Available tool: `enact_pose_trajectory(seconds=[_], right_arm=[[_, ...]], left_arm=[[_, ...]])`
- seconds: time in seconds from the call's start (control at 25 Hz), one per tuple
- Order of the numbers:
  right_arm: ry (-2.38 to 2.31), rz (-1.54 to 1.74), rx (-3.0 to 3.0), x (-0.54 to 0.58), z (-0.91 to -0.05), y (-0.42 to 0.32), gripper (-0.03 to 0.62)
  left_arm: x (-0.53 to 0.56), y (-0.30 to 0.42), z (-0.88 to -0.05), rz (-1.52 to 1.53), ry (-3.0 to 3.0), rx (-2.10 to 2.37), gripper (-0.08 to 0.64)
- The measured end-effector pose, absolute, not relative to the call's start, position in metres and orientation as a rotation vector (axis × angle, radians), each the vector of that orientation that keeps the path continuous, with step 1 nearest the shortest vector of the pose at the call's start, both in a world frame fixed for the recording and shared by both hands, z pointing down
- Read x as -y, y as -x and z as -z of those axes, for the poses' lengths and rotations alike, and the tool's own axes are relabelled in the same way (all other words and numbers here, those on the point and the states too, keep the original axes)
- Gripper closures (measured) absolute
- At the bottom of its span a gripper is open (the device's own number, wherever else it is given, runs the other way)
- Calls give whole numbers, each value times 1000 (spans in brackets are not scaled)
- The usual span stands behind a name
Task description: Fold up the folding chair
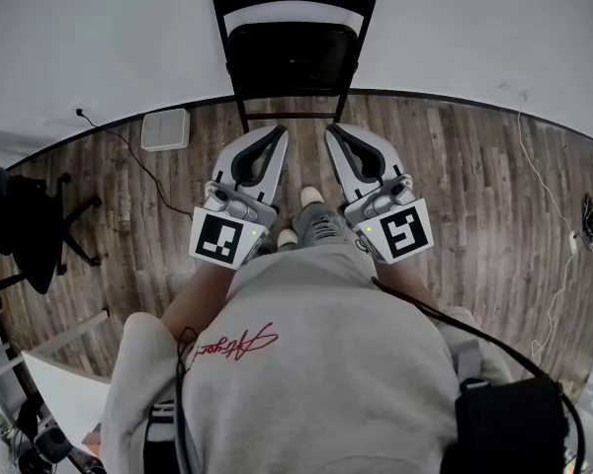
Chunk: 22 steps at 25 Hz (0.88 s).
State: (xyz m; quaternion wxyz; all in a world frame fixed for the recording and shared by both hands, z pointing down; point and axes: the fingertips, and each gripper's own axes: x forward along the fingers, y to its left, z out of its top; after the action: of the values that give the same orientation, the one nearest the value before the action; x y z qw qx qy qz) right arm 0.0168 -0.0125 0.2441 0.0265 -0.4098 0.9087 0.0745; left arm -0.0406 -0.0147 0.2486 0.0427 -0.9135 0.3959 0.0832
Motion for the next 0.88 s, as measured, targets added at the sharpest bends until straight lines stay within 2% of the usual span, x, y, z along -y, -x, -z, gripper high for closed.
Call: enact_pose_trajectory(seconds=[0.88], right_arm=[[1271, -242, -2791, 17, -236, -21, 575]], left_arm=[[21, 43, -244, -282, 2782, -1235, 543]])
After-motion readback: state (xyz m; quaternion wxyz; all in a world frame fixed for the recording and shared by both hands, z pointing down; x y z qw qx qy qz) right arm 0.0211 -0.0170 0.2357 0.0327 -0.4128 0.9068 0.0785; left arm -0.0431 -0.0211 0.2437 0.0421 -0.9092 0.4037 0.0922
